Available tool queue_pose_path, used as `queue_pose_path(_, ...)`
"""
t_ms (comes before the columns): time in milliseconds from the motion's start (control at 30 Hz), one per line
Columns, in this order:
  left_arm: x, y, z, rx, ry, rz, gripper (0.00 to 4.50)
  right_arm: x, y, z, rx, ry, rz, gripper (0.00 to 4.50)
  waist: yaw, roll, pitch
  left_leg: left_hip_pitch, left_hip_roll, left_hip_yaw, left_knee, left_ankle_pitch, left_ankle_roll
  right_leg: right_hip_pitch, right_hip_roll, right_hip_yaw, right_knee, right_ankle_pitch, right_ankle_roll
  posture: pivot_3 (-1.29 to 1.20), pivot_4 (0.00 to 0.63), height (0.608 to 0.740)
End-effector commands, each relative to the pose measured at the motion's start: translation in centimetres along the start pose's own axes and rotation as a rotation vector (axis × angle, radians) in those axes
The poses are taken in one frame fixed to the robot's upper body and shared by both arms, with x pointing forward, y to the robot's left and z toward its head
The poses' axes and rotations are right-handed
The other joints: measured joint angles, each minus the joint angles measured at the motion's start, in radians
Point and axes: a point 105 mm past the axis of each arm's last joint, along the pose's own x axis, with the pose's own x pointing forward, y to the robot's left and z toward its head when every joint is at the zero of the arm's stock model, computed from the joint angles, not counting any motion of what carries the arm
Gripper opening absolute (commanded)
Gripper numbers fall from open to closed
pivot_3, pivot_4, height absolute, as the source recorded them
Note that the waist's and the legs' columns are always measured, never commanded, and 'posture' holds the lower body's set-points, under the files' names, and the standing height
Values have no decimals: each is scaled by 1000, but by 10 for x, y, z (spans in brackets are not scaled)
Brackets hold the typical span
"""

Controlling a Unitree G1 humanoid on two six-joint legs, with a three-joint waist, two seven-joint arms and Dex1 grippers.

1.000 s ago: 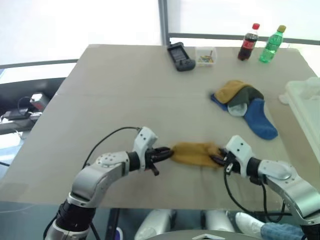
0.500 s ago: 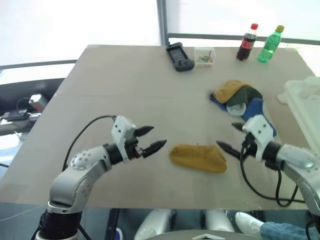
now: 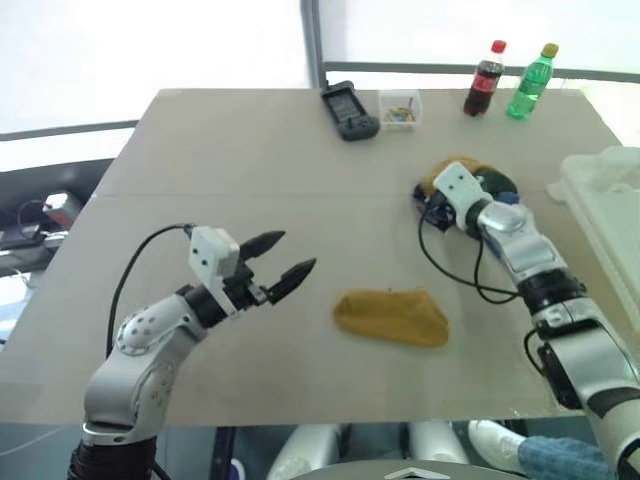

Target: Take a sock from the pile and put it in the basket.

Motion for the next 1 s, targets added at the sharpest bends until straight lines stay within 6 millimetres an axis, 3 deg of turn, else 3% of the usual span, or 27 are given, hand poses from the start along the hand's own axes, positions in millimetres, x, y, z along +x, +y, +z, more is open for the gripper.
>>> queue_pose_path(33, -8, -7, 20, 23, -28, -36, 4131, 4, -9, 11, -38, -45, -23, 4500, -5, 0, 0, 0, 0, 0, 0, 0, 0, 0, 0, 0, 1, 0, 0, 0, 150, 740)
queue_pose_path(100, -12, -9, 24, 9, -29, -50, 4327, 4, -10, 12, -35, -55, -20, 4500, -9, 0, 0, 1, 0, -1, 1, 0, 0, 0, 1, 0, 1, 0, 0, 0, 150, 740)
queue_pose_path(300, -21, -9, 27, -20, -28, -49, 4327, 4, -11, 13, -18, -69, -7, 4500, -15, 1, 0, 2, 0, 0, 0, 0, 0, 0, 2, 1, 1, 1, -1, 0, 150, 740)
queue_pose_path(400, -21, -8, 27, -17, -29, -50, 4500, 5, -11, 13, -11, -69, -6, 3751, -15, 1, 0, 2, 1, 0, 0, 0, 0, 0, 2, 1, 1, 1, -1, 0, 150, 740)
queue_pose_path(667, -25, -6, 20, -13, -8, -27, 4500, 7, -9, 18, 29, -89, 10, 72, -16, 2, 1, 2, 1, 0, 0, 0, 0, 0, 2, 1, 1, 1, -2, 0, 150, 740)
queue_pose_path(1000, -25, -6, 17, -12, 1, -19, 4500, 3, -7, 27, 70, -138, 40, 29, -16, 3, 1, 2, 1, 0, 0, 0, 0, 0, 2, 1, 1, 1, -2, 0, 150, 740)
